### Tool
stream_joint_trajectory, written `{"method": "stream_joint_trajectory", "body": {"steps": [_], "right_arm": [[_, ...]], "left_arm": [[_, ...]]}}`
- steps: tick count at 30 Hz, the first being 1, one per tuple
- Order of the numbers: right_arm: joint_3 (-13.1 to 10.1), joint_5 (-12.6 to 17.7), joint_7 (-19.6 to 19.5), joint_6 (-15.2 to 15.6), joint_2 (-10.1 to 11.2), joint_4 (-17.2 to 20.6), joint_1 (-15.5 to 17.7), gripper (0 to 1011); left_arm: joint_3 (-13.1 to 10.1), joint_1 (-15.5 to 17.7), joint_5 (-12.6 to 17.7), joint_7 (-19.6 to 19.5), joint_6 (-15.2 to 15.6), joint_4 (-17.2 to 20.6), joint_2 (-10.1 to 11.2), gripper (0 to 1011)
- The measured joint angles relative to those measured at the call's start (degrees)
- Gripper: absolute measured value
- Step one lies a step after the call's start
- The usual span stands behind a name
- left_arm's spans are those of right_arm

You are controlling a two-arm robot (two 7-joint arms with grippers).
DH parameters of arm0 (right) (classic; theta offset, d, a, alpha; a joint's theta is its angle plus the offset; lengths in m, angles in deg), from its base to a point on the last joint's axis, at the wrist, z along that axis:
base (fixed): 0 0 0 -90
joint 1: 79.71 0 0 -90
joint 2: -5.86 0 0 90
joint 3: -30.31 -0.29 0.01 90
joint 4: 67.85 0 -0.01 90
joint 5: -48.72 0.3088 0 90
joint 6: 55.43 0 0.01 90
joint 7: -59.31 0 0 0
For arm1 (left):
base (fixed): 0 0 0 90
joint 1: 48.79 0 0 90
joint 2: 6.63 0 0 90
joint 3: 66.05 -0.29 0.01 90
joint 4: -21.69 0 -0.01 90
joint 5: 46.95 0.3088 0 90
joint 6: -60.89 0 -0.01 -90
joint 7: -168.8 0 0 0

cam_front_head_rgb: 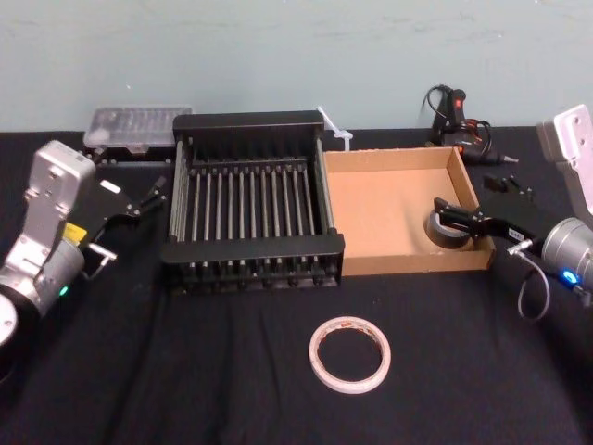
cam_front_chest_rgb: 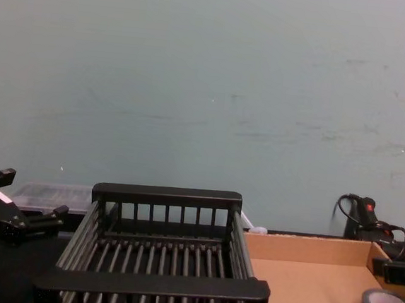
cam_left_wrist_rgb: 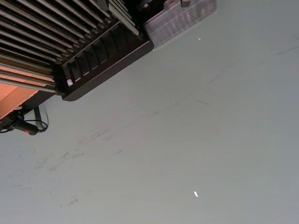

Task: Pick up the white tape and place it into the black box , Pick up the silver tape and place it into the brown box.

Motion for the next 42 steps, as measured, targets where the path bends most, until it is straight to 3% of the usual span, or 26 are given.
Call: {"method": "stream_joint_trajectory", "body": {"steps": [9, 20, 42], "right_arm": [[0.2, 0.13, 2.3, 2.94, 2.09, 5.12, 2.52, 1003], [2.55, 1.19, 5.39, 6.92, 5.6, 12.38, 6.29, 1003], [8.96, 2.68, 8.29, 8.67, 9.08, 15.48, 7.3, 1003]], "left_arm": [[0.0, 0.0, 0.0, 0.0, 0.0, 0.0, 0.0, 1001], [0.0, -0.01, 0.0, 0.0, 0.0, 0.0, 0.0, 1001], [0.0, 0.0, 0.0, 0.0, 0.0, 0.0, 0.0, 1001]]}}
